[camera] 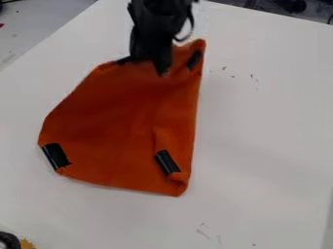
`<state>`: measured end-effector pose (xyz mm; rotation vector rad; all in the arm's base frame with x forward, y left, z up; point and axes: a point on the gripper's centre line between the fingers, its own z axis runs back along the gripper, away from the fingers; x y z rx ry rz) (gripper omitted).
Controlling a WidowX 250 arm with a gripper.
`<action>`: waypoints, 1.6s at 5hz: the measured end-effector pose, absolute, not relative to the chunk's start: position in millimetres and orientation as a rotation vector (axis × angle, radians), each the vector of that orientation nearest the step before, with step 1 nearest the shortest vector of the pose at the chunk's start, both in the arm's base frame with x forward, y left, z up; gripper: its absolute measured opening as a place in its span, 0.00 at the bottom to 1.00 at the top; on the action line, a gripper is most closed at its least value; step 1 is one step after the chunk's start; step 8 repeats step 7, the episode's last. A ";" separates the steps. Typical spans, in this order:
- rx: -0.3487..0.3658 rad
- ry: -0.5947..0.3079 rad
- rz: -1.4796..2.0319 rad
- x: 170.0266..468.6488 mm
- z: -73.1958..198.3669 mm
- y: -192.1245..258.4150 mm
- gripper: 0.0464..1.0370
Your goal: Fold the cloth from top left to bottom right
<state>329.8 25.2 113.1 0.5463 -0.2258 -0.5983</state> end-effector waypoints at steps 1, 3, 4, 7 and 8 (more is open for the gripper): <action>0.477 -0.255 -0.539 312.8 89.0 -3.3 0.02; 0.433 -0.279 -0.483 291.6 62.9 -36.2 0.04; 0.428 -0.274 -0.460 289.4 62.1 -37.3 0.21; 0.360 -0.164 -0.378 278.6 70.8 -50.8 0.98; 0.360 -0.164 -0.378 278.6 70.8 -50.8 0.98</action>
